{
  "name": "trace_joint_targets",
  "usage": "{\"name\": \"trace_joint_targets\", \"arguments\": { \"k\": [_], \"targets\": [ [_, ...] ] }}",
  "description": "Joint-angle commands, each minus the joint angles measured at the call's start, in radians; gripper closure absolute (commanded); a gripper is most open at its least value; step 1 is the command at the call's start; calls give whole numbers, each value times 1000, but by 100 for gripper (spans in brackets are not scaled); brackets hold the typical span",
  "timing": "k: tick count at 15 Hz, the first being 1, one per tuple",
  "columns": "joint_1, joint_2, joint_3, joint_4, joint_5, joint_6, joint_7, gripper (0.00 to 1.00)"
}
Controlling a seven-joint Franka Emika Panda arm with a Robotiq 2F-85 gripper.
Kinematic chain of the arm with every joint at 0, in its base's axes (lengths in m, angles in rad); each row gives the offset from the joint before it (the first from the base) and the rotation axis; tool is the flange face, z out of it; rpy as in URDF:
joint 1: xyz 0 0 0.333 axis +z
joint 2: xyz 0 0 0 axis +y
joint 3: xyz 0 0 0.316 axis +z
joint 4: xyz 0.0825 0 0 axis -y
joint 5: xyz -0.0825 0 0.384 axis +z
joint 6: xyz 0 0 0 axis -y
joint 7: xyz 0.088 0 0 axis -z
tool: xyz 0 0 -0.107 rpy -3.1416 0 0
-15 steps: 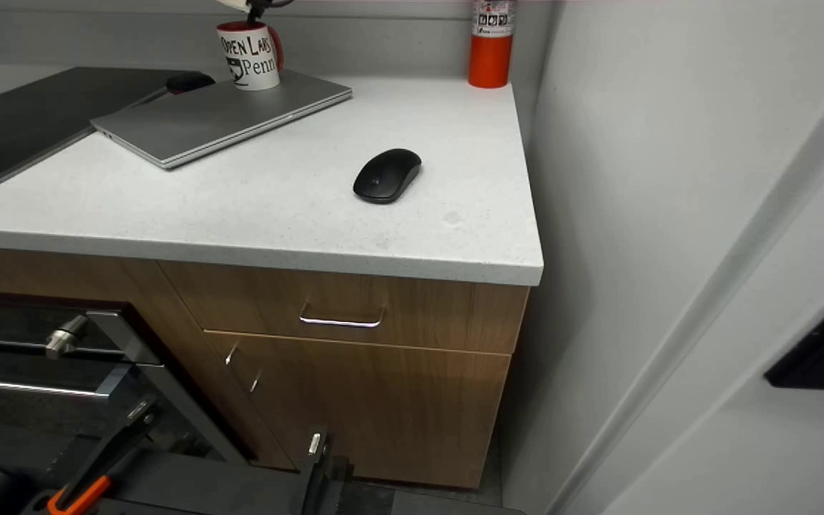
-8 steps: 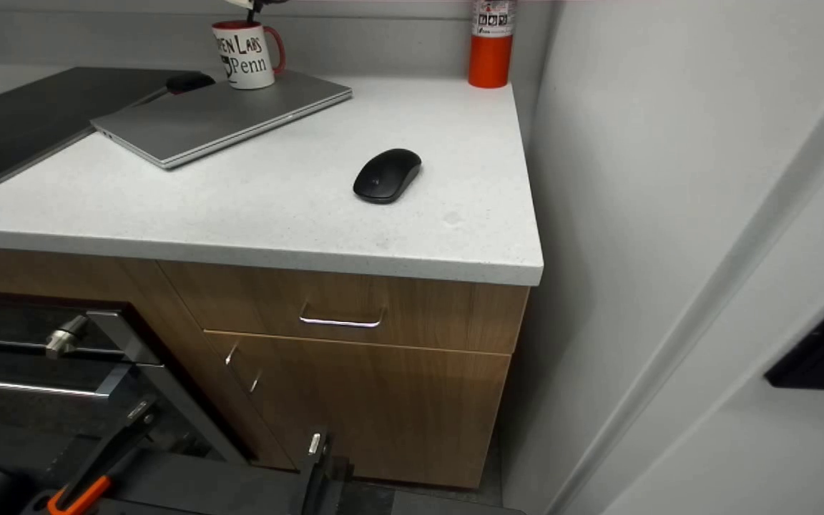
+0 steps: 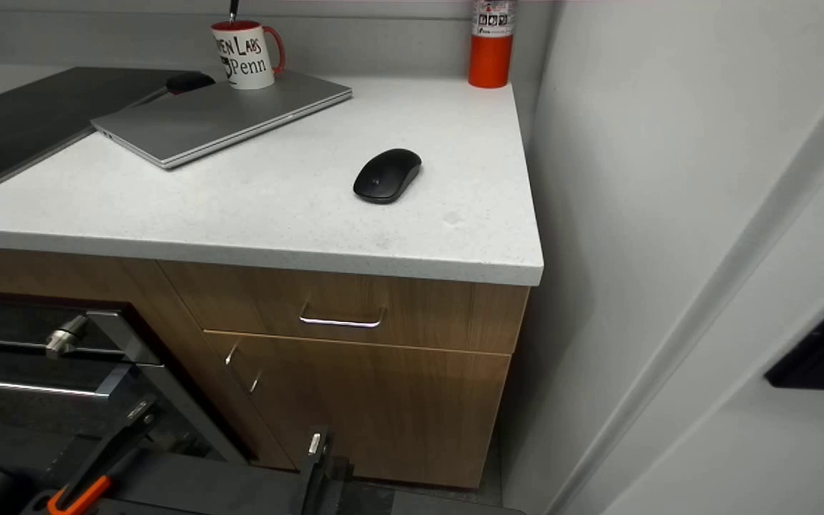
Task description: Remove the black pen from the white cup
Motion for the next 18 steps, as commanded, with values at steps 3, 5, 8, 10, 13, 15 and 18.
{"name": "trace_joint_targets", "arguments": {
  "k": [3,5,8,10,13,15,18],
  "targets": [
    [101,-149,-267,-183,-19,-35,90,100],
    [176,-167,-420,-241,-45,-91,124,100],
    [307,-138,-624,-280,-109,-211,188,100],
    [364,-115,-698,-286,-152,-325,232,100],
    [307,-116,-631,-271,-292,-499,360,88],
    [273,-117,-578,-254,-337,-566,421,66],
    [201,-123,-493,-239,-355,-600,469,41]
  ]
}}
